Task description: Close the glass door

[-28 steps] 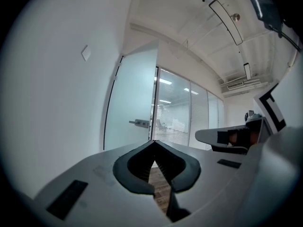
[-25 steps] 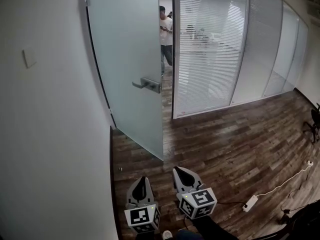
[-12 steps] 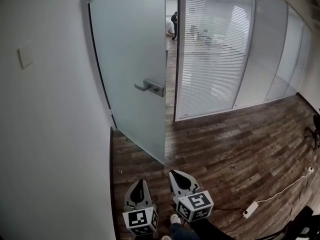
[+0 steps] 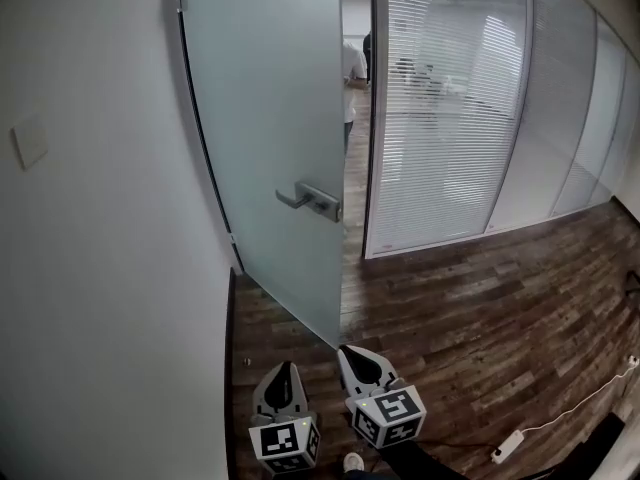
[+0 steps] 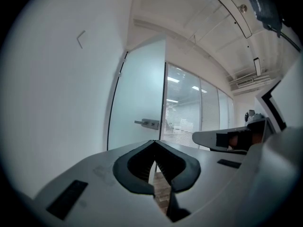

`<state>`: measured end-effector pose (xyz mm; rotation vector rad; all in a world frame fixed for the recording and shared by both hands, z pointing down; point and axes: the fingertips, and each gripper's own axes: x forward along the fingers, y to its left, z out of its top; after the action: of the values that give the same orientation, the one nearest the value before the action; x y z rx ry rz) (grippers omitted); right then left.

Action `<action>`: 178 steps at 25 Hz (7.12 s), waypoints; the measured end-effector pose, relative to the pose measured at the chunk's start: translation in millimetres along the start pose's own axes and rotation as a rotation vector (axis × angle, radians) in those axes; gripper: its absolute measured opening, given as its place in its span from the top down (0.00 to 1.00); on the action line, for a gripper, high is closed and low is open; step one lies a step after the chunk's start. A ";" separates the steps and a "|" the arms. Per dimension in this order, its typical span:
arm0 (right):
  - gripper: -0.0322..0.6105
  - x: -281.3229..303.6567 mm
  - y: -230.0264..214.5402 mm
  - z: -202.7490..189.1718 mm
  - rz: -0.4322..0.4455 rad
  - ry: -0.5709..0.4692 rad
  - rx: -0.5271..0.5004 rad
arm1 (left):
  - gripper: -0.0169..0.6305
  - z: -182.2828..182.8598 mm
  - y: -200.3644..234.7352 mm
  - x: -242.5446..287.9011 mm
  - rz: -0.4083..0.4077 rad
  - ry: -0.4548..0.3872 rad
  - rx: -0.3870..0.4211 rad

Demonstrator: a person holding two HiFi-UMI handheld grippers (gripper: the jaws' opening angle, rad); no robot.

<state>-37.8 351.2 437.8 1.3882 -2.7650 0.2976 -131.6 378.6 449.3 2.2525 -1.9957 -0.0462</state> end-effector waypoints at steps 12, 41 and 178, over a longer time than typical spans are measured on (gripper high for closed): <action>0.96 56.3 -30.6 0.9 0.067 0.039 0.006 | 0.97 -6.8 16.0 52.7 0.081 0.024 -0.034; 0.96 249.5 -46.8 31.3 -0.065 0.021 0.003 | 0.97 18.6 139.6 218.9 -0.062 0.033 -0.046; 0.96 511.0 -590.4 159.3 -0.381 -0.078 0.026 | 0.75 20.8 -47.2 879.3 -0.512 0.397 1.206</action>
<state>135.1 -426.7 432.1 1.9240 -2.4833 0.2688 21.7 -488.2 479.7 2.9106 -1.2496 1.7959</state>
